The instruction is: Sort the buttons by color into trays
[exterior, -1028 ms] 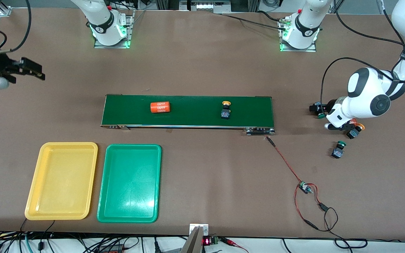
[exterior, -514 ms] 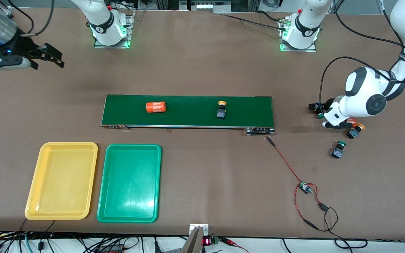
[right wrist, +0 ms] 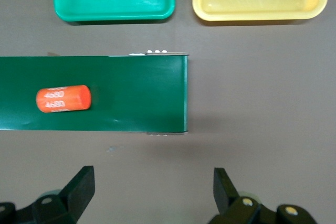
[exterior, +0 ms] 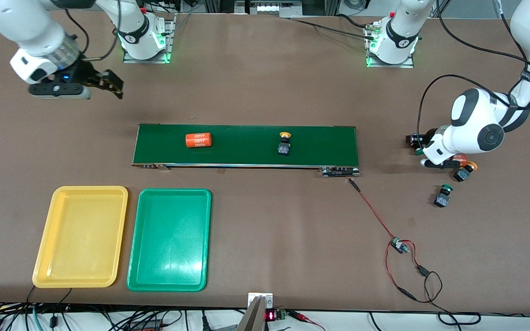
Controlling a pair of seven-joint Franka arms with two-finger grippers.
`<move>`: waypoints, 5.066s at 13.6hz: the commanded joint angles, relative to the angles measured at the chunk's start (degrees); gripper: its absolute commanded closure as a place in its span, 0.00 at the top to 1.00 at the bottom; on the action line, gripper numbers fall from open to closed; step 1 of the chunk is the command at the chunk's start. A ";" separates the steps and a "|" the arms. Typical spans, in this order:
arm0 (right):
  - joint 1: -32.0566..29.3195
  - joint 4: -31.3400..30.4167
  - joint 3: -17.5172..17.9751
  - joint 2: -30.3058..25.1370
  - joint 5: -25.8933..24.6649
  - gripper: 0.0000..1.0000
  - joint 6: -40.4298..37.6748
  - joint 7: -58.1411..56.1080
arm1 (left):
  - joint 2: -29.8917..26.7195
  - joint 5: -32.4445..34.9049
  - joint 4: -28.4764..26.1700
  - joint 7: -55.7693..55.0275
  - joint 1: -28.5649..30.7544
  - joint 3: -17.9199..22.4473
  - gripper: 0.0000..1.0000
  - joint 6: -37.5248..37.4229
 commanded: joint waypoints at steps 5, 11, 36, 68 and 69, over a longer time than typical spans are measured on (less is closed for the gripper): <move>-0.14 -0.47 6.28 6.13 4.00 1.00 9.99 6.26 | 0.33 1.73 0.35 0.39 0.05 -0.16 0.14 0.65; -0.06 1.46 11.66 13.51 3.92 1.00 15.80 13.73 | -0.20 1.91 11.94 -2.15 -4.87 -8.22 0.06 -15.23; 4.33 8.05 12.63 24.50 -3.99 1.00 18.35 17.51 | 7.97 2.00 21.98 -22.81 -34.58 -7.37 0.07 -11.66; 22.71 27.13 2.26 47.53 -10.14 1.00 12.38 38.25 | 15.44 3.76 44.83 16.80 -19.73 2.56 1.00 -22.75; 22.79 27.13 2.26 47.80 -10.32 1.00 12.72 38.26 | 16.14 3.67 45.09 20.13 -19.73 3.70 1.00 -21.43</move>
